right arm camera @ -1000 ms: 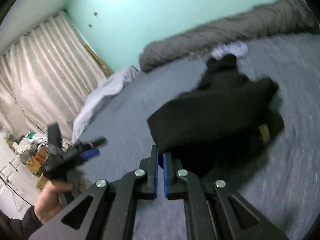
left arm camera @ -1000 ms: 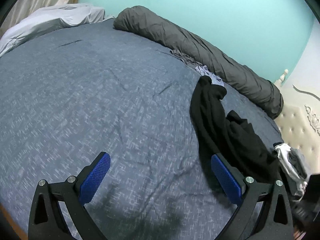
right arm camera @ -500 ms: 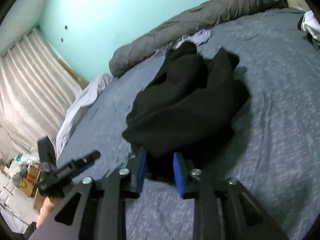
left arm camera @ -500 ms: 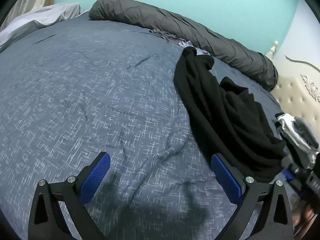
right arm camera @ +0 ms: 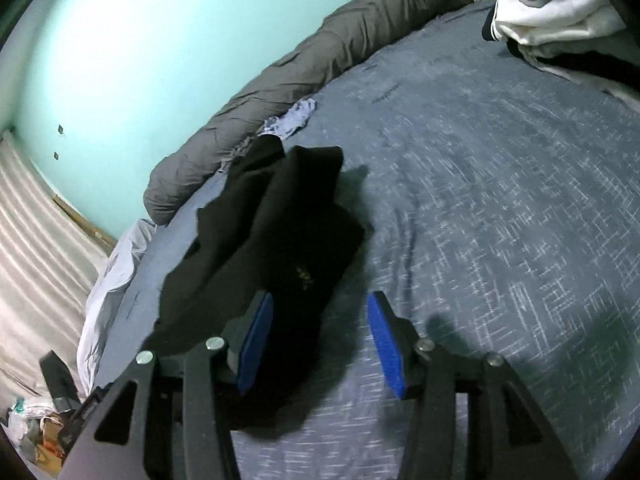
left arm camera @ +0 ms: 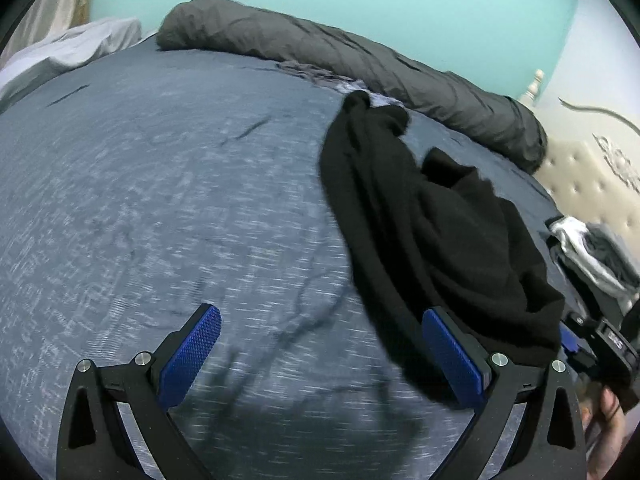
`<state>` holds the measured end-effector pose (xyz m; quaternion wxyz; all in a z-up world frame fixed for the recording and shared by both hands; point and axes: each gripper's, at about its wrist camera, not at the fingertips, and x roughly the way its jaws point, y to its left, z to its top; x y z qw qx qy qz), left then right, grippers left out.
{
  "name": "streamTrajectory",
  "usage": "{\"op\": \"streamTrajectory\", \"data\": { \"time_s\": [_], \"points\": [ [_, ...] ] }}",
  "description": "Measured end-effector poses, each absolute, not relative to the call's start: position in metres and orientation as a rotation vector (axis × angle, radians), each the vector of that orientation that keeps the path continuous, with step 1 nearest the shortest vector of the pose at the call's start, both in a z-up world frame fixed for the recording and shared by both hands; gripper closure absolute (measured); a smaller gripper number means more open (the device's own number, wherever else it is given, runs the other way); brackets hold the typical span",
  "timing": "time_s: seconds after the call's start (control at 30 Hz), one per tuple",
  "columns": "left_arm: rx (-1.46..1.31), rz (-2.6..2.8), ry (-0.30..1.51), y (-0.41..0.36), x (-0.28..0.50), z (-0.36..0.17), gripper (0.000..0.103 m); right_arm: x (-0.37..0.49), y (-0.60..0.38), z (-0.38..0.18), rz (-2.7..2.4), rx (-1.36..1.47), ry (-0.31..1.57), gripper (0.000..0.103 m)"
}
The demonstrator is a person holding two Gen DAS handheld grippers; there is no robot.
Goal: Fold clothes
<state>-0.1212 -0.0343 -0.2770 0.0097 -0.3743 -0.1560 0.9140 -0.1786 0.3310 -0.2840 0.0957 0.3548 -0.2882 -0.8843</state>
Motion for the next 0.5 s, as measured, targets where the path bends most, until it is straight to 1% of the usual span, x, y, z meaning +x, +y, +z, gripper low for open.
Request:
{"op": "streamTrajectory", "data": {
  "time_s": [0.2,0.4,0.5],
  "points": [
    [-1.113,2.823,-0.379,-0.003,-0.12,-0.26,0.0,-0.181,0.343,-0.284,-2.62,1.036,-0.903,0.052],
    [-1.059,2.797,-0.377,0.019,-0.124,-0.242,0.0,-0.183,0.352,-0.284,-2.613,1.053,-0.921,0.052],
    [-1.039,2.786,-0.323,0.035,-0.127,-0.234,0.0,-0.184,0.356,-0.284,-2.616,1.056,-0.935,0.052]
  ]
}}
